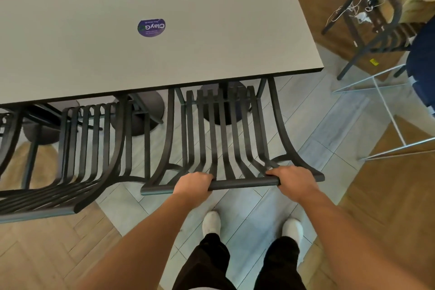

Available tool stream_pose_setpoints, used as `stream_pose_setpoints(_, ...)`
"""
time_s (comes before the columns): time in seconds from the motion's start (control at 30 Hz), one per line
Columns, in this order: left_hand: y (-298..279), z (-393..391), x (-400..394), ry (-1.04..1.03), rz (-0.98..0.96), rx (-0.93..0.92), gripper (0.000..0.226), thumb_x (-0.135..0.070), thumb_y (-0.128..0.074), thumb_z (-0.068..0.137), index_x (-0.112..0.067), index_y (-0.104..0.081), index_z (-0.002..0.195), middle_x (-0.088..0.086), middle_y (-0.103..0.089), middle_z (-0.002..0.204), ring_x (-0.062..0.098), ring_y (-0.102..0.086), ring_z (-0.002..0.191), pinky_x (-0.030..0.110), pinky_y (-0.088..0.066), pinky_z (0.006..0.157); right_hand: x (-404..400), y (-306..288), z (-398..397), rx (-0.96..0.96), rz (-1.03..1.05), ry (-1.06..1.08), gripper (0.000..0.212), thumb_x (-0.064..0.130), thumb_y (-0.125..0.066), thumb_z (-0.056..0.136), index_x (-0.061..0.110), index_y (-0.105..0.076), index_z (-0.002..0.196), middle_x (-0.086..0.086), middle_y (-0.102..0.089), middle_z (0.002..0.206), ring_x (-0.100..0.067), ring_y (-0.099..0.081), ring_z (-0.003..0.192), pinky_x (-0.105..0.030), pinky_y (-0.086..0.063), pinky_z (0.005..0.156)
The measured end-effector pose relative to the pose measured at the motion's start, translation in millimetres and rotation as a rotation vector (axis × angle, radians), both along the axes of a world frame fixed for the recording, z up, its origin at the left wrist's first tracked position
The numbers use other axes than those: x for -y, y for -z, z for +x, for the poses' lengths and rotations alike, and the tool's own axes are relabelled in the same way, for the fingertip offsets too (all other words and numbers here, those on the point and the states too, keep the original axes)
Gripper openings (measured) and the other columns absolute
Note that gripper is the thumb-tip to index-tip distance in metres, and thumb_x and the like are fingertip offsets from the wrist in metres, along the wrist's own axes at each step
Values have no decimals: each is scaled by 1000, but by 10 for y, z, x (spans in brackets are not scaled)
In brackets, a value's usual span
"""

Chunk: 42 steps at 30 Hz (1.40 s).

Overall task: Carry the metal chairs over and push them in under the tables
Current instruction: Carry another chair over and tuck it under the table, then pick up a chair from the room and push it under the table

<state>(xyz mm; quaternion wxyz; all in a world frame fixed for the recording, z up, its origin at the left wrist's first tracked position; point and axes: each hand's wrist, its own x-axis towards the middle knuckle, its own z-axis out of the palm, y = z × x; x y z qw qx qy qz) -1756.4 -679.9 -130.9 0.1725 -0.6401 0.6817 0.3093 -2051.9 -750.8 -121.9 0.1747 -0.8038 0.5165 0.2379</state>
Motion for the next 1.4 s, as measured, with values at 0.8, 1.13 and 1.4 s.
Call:
stream_pose_setpoints(0.8, -697, -3467, 1410, -212, -4, -137, 64, -72, -40, 98, -29, -52, 144, 3, -68, 128, 23, -64, 113, 47, -54, 100, 1325, -352, -3124, 39, 387, 285, 63, 53, -45, 106, 7, -49, 149, -13, -50, 153, -30, -48, 139, -35, -39, 109)
stream_pose_setpoints(1.13, -504, -4018, 2577, -243, 14, -179, 61, -68, -43, 100, -25, -58, 141, 3, -66, 135, 26, -63, 119, 46, -49, 105, 2397, -517, -3590, 87, 332, 306, 58, 50, -50, 105, 12, -52, 148, -11, -53, 150, -30, -50, 137, -37, -41, 110)
stream_pose_setpoints(1.4, -379, -4117, 4069, -213, 30, -202, 58, -61, -43, 103, -20, -60, 141, 5, -64, 138, 28, -59, 125, 43, -46, 108, 3908, -486, -3522, 103, 334, 314, 58, 51, -51, 104, 11, -54, 146, -12, -54, 149, -31, -51, 135, -40, -42, 110)
